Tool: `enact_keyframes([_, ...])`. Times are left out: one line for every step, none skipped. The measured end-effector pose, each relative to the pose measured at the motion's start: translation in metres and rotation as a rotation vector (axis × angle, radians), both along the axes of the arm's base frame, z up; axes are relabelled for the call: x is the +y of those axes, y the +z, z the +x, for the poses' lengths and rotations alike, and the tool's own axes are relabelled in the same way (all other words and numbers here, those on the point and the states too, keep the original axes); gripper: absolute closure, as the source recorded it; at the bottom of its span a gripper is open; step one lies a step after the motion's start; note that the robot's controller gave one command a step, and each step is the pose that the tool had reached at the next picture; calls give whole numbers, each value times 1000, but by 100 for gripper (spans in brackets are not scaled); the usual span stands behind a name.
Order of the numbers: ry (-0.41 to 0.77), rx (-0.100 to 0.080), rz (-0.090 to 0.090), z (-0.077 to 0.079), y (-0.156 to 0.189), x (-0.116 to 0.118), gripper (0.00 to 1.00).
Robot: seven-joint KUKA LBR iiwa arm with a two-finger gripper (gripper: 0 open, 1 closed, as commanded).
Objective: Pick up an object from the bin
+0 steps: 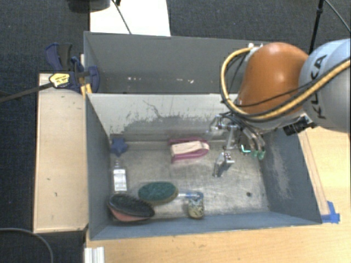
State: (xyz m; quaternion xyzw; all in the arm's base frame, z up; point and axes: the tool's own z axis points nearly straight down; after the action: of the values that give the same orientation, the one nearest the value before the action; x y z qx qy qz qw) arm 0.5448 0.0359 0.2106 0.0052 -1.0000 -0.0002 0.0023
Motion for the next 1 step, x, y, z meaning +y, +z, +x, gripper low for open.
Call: enact_keyframes([120,-28,0,39,-117,24,0])
